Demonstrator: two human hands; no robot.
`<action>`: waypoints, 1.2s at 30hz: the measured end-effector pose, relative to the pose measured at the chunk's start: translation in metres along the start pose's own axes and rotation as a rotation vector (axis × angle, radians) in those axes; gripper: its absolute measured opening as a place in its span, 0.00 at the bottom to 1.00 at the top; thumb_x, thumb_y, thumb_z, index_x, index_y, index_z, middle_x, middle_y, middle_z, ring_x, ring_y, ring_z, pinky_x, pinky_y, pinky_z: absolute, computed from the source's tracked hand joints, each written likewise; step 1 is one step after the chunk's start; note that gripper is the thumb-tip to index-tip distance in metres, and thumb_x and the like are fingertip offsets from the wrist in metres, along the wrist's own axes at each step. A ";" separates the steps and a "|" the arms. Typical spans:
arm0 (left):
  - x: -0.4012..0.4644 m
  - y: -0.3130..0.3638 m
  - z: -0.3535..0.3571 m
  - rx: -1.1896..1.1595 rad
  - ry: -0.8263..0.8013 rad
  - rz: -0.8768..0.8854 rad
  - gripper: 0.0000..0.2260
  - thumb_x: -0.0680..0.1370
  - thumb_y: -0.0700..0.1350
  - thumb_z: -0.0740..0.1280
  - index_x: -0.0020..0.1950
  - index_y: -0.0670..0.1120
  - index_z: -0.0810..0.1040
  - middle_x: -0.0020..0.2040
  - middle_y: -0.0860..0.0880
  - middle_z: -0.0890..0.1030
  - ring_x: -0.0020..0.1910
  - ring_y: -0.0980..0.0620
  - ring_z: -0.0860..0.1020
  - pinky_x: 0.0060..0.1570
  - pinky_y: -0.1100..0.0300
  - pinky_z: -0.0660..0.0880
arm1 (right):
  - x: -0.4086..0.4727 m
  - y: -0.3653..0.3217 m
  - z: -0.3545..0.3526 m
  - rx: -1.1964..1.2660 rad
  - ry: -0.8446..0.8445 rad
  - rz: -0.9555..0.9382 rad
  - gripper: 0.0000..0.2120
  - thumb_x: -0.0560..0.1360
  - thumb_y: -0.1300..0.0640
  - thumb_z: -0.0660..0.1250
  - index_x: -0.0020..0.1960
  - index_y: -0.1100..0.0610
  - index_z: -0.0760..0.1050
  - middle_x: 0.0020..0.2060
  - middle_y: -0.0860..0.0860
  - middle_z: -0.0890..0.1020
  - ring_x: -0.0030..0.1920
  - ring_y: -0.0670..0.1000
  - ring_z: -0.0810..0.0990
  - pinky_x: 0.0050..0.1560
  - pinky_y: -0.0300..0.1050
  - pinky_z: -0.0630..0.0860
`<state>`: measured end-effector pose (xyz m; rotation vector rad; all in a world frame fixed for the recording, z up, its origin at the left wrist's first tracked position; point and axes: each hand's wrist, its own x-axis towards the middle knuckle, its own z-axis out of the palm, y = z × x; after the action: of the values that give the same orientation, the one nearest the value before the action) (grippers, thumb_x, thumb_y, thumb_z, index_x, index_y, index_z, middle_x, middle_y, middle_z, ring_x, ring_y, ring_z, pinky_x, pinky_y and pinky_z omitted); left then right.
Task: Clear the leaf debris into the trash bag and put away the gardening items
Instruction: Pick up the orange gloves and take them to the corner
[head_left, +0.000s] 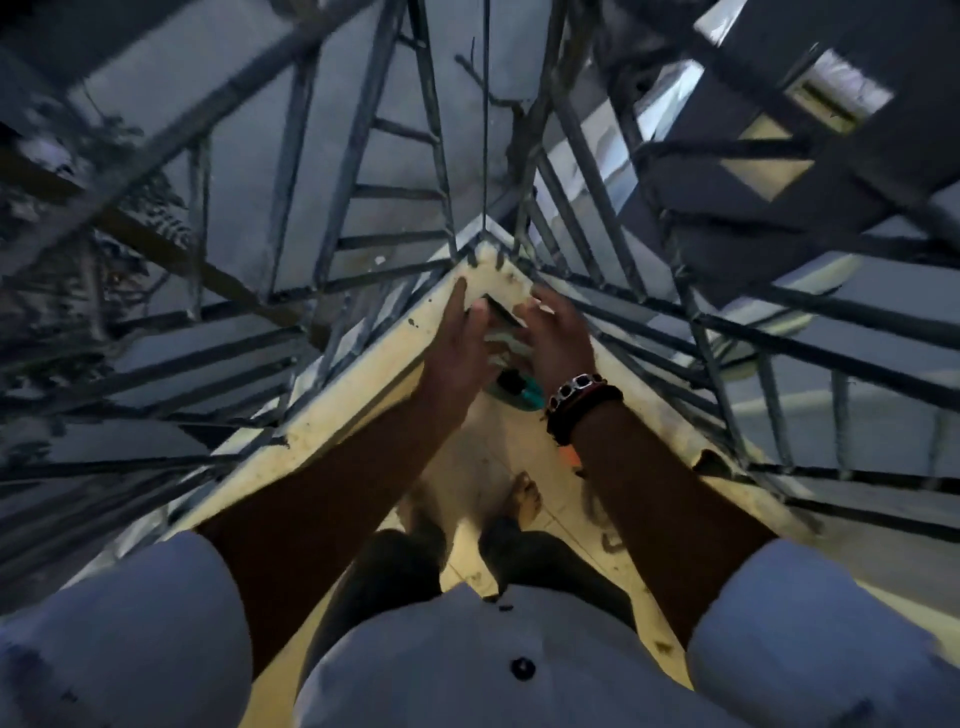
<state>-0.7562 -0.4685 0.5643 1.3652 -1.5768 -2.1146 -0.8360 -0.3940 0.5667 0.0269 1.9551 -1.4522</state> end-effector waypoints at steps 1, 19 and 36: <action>-0.010 0.010 -0.002 0.016 0.025 0.020 0.20 0.84 0.55 0.57 0.76 0.61 0.62 0.65 0.48 0.78 0.59 0.49 0.81 0.56 0.50 0.79 | -0.010 -0.011 0.002 0.013 -0.015 -0.025 0.10 0.73 0.46 0.65 0.54 0.38 0.76 0.57 0.49 0.81 0.56 0.54 0.81 0.56 0.59 0.79; -0.166 0.113 -0.188 -0.152 0.463 0.370 0.22 0.84 0.53 0.56 0.79 0.56 0.59 0.66 0.47 0.78 0.61 0.49 0.79 0.56 0.52 0.78 | -0.187 -0.104 0.153 -0.142 -0.511 -0.364 0.09 0.70 0.41 0.64 0.50 0.33 0.74 0.55 0.42 0.81 0.56 0.47 0.80 0.58 0.59 0.78; -0.310 0.056 -0.306 -0.671 1.332 0.387 0.22 0.85 0.50 0.58 0.79 0.53 0.61 0.53 0.48 0.79 0.46 0.48 0.76 0.41 0.56 0.74 | -0.315 -0.108 0.300 -0.443 -1.372 -0.358 0.14 0.80 0.51 0.63 0.65 0.46 0.71 0.56 0.48 0.80 0.54 0.49 0.81 0.45 0.47 0.80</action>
<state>-0.3743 -0.5104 0.7781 1.4518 -0.4394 -0.8636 -0.4867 -0.5726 0.7837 -1.2209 1.0353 -0.7381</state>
